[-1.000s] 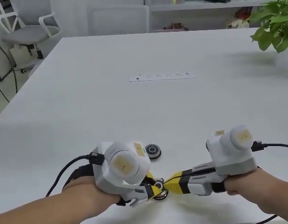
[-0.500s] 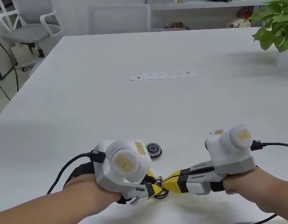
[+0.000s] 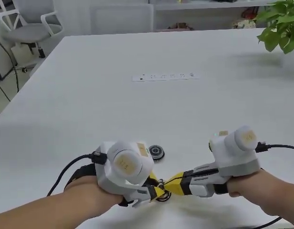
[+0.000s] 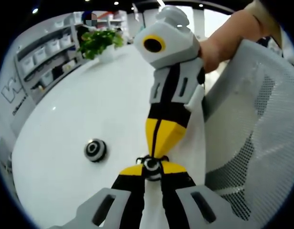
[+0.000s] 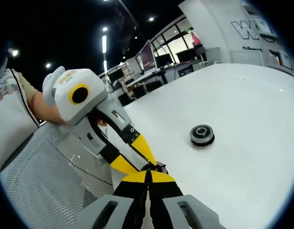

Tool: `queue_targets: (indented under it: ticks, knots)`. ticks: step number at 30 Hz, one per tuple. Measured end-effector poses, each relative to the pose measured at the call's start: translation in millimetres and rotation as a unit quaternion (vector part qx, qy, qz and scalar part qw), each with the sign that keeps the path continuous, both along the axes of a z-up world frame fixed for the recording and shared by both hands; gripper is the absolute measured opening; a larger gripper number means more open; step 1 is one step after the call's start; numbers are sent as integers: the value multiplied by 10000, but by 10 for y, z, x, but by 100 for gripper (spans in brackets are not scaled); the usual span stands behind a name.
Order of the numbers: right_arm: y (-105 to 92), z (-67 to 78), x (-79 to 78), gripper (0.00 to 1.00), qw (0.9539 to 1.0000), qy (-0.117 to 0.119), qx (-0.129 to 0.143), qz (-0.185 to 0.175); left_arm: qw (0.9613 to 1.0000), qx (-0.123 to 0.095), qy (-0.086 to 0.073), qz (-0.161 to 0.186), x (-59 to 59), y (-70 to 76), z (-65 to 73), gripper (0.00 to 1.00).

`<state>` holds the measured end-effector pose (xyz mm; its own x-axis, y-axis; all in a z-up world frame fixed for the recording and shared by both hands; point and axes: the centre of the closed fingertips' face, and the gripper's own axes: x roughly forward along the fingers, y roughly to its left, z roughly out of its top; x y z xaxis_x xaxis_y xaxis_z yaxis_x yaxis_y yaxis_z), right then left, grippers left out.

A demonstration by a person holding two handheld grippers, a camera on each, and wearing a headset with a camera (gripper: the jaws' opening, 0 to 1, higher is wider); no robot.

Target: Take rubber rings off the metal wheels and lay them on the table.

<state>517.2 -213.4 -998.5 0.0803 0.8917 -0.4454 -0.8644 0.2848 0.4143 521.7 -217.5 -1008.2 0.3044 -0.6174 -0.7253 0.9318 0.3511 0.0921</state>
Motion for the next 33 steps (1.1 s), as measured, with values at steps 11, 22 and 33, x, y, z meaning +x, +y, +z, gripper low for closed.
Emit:
queue_targets:
  ticks: [11,22,33]
  knots:
    - [50,31,-62,0,9998,-52,55,188,10000,-31,-1,-17,8,-2,1,12]
    - [-28,-14,15,0,10000,49,46,-44,10000,-70,17,-11,11,-5,4,13]
    - [-58,-8,32,0,9999,63,34,-99,9999,-78,59,-90,-7,-17,5,14]
